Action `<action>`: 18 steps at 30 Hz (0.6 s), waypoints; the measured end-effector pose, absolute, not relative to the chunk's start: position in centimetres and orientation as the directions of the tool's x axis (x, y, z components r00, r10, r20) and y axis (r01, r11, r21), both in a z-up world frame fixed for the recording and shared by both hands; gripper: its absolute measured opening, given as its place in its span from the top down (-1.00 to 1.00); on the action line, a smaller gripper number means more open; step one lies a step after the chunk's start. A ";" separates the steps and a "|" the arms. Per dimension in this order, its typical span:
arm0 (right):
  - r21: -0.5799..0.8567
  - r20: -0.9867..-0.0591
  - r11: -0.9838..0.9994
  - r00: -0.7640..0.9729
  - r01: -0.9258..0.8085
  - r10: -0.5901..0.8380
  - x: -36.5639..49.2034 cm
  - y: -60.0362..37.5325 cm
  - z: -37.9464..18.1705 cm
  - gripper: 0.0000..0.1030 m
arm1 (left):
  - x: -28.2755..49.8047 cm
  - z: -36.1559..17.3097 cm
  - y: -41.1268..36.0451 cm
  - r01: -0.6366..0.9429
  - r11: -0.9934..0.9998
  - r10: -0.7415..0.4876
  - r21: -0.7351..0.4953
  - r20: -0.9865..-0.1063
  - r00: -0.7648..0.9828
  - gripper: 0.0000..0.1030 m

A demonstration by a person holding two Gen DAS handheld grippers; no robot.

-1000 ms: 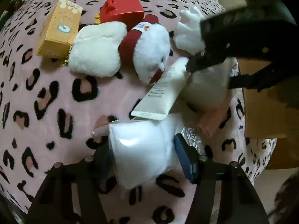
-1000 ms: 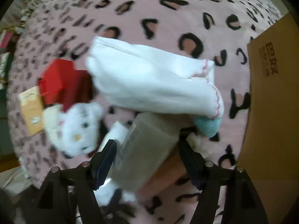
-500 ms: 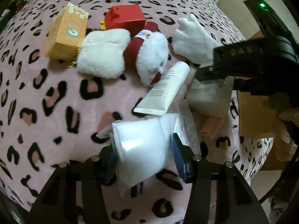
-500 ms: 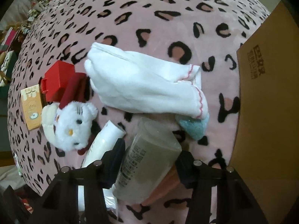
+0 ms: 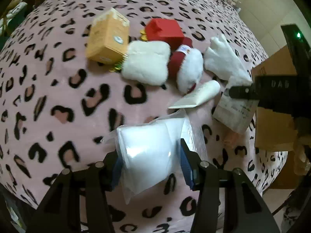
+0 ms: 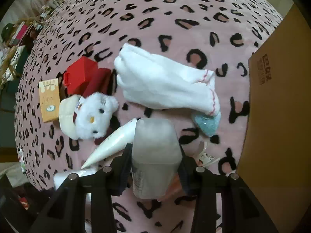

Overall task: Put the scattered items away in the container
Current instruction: 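Lift the white packet with left tool while right tool lifts the bottle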

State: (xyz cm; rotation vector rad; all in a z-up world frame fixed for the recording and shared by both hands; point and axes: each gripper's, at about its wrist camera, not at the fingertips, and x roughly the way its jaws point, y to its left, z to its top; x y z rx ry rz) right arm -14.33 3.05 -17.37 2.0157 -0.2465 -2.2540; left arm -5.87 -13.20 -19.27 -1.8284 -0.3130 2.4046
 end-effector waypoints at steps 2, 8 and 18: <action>0.189 -0.977 -0.982 -0.108 -0.031 -0.185 -13.2 2.8 -18.0 0.16 | -5.7 -19.0 -13.4 0.048 -0.974 0.199 -0.220 -0.939 -0.280 -0.02; 0.161 -0.985 -0.987 -0.063 -0.017 -0.159 -13.0 2.2 -19.5 0.15 | -4.9 -18.8 -14.0 0.064 -0.973 0.195 -0.222 -0.938 -0.288 -0.02; 0.150 -0.980 -0.989 -0.133 0.007 -0.150 -11.6 1.7 -18.5 0.19 | -4.3 -17.7 -15.5 0.082 -0.976 0.167 -0.202 -0.934 -0.317 -0.02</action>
